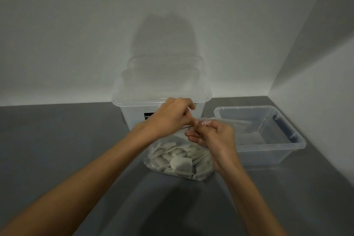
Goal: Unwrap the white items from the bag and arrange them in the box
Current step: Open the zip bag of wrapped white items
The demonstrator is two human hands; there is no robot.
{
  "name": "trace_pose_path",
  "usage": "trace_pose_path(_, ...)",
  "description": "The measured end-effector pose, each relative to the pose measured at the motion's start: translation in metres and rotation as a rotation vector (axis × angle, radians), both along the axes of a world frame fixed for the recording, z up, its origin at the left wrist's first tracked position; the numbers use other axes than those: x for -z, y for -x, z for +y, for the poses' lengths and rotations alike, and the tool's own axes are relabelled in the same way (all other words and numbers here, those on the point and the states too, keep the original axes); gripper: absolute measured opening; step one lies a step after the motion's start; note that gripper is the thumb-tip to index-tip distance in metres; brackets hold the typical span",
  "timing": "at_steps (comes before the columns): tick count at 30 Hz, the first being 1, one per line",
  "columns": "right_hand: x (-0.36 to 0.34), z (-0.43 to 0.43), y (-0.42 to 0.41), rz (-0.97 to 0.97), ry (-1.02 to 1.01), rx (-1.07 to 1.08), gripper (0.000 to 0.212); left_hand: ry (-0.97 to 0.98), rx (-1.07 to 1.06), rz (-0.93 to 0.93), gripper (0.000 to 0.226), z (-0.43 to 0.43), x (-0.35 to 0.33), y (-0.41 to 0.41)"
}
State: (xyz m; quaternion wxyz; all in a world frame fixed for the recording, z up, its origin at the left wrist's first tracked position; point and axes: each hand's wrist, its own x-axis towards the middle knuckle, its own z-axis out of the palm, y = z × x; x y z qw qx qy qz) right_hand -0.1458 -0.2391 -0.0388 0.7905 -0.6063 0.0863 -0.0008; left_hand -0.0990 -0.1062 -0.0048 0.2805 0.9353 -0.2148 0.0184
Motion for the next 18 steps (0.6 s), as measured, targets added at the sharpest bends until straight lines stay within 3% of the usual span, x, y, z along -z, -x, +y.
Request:
trace_pose_path(5,0.007,0.001,0.002,0.020,-0.131,-0.077,0.008,0.024,0.103,0.058,0.012,0.015,-0.007,-0.005)
trace_pose_path(11,0.007,0.006,0.002,0.004,-0.119,-0.070,0.013,0.002,0.090,-0.016,0.006,0.016,0.000,-0.001)
trace_pose_path(14,0.005,0.013,0.004,-0.004,-0.107,-0.037,0.010,0.005,0.036,-0.044,0.007,0.017,0.004,-0.001)
trace_pose_path(18,0.009,0.031,0.017,0.019,-0.095,-0.069,0.009,0.152,-0.057,0.018,0.011,0.023,-0.002,-0.008)
